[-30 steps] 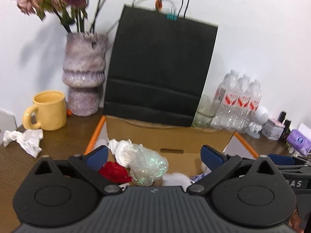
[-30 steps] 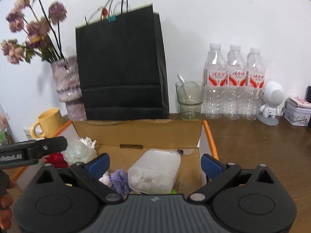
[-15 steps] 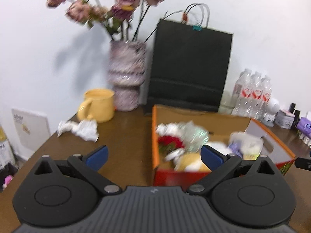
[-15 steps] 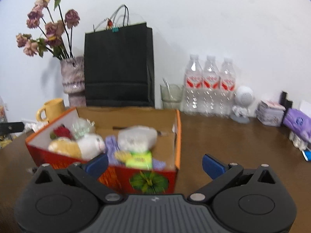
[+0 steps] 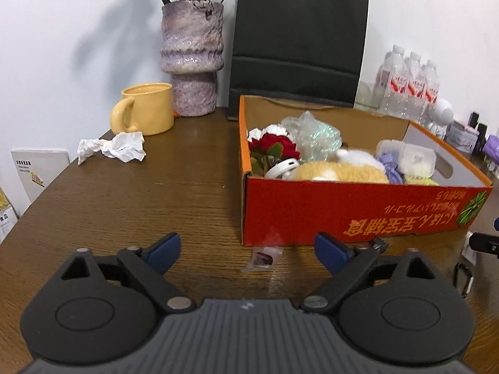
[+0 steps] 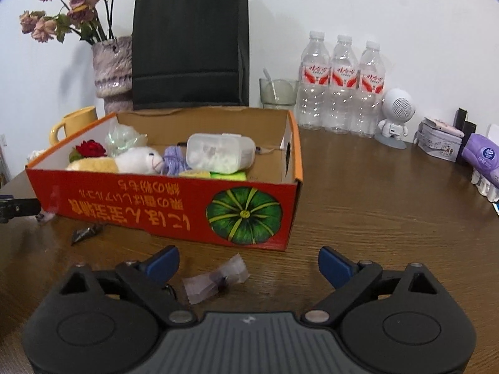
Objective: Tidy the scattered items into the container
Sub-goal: 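Move both tools back to the table and grasp a small clear packet with the left tool, then carry the packet into the box with the left tool and open it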
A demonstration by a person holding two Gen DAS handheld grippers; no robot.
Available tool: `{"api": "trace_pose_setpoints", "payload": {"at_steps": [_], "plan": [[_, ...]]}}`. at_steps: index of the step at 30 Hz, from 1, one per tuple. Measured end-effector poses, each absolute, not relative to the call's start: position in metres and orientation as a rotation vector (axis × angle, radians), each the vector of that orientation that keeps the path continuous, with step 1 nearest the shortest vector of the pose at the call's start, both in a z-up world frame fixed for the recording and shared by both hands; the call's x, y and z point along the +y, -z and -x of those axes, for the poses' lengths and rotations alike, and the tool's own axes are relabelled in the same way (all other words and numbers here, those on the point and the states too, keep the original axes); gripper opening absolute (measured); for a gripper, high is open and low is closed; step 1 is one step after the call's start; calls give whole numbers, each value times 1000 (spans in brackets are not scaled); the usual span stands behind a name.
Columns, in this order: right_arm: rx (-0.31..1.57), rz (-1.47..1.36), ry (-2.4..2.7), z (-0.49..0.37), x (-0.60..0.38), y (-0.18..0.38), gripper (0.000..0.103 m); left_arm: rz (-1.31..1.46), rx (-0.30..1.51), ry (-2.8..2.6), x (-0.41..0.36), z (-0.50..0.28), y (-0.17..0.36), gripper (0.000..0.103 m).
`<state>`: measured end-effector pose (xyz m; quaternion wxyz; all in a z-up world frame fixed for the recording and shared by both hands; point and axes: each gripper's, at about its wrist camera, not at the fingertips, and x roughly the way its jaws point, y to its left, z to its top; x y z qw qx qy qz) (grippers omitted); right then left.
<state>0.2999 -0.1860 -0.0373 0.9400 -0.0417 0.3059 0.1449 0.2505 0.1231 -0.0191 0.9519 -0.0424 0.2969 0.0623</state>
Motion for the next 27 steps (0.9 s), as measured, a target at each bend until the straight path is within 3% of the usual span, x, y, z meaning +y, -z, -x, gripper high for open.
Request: {"api": "trace_pose_setpoints", "payload": {"at_steps": [3, 6, 8, 12, 14, 16, 18, 27], "plan": [[636, 104, -304, -301, -182, 41, 91, 85, 621, -125, 123, -253, 22, 81], [646, 117, -315, -301, -179, 42, 79, 82, 627, -116, 123, -254, 23, 76], [653, 130, -310, -301, -177, 44, 79, 72, 635, -109, 121, -255, 25, 72], [674, 109, -327, -303, -179, 45, 65, 64, 661, -100, 118, -257, 29, 54], [679, 92, -335, -302, -182, 45, 59, 50, 657, -105, 117, -256, 30, 40], [676, 88, -337, -300, -183, 44, 40, 55, 655, -93, 118, -255, 29, 23], [672, 87, -332, -298, -183, 43, 29, 57, 654, -85, 118, -252, 29, 23], [642, 39, -335, -290, -191, 37, 18, 52, 638, -70, 114, -247, 27, 23]]}}
